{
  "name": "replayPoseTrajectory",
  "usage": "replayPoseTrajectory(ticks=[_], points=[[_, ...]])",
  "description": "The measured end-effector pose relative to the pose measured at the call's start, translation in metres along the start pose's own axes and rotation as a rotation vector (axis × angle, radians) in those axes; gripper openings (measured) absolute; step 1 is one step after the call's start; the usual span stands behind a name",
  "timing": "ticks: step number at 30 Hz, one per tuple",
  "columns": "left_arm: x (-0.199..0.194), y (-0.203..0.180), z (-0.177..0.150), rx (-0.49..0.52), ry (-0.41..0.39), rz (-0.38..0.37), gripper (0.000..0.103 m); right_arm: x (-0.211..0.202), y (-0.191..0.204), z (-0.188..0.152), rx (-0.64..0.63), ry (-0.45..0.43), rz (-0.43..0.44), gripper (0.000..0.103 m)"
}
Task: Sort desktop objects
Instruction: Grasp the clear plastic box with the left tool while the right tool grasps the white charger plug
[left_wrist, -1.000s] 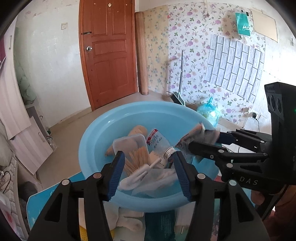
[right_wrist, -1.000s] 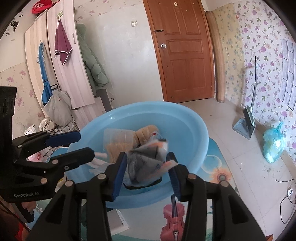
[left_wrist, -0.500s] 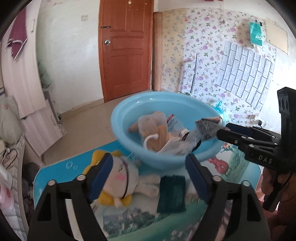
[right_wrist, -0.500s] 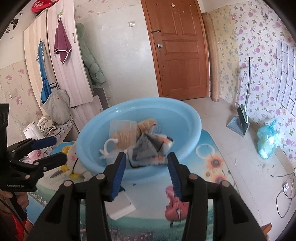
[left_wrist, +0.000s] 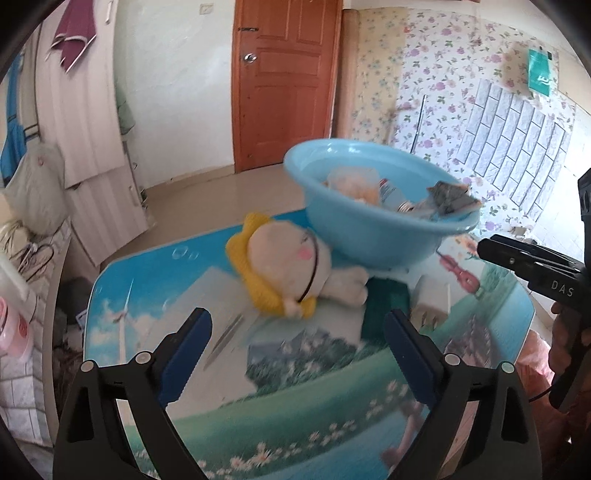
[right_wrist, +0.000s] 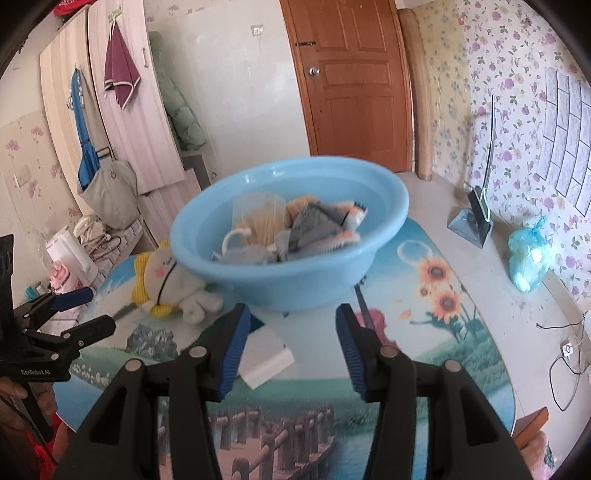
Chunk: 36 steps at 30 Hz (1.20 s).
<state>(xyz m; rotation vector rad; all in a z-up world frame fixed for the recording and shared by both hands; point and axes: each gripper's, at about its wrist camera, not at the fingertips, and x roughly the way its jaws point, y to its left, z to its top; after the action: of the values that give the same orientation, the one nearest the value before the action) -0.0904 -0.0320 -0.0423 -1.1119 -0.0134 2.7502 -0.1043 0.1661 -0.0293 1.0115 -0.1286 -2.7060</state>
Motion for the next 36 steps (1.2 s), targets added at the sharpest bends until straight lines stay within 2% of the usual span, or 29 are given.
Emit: replayPoseTrajectory(ticks=[1, 3, 13, 23, 30, 36], points=[[0.000, 0.003, -0.003, -0.004, 0.005, 0.004, 0.095, 0.000, 0.000, -0.003, 0.000, 0.008, -0.002, 0.058], [0.001, 0.008, -0.009, -0.012, 0.015, 0.016, 0.095, 0.001, 0.000, -0.007, 0.004, 0.024, -0.002, 0.060], [0.008, 0.043, -0.023, -0.052, 0.056, 0.088, 0.095, 0.011, -0.002, -0.016, 0.006, 0.075, -0.010, 0.066], [0.025, 0.067, -0.024, -0.068, 0.095, 0.115, 0.095, 0.029, 0.003, -0.021, -0.029, 0.125, 0.000, 0.067], [0.038, 0.071, -0.018, -0.019, 0.109, 0.117, 0.097, 0.039, 0.010, -0.021, -0.051, 0.153, 0.018, 0.068], [0.048, 0.076, -0.013, 0.025, 0.122, 0.114, 0.098, 0.048, 0.020, -0.023, -0.101, 0.174, 0.039, 0.075]])
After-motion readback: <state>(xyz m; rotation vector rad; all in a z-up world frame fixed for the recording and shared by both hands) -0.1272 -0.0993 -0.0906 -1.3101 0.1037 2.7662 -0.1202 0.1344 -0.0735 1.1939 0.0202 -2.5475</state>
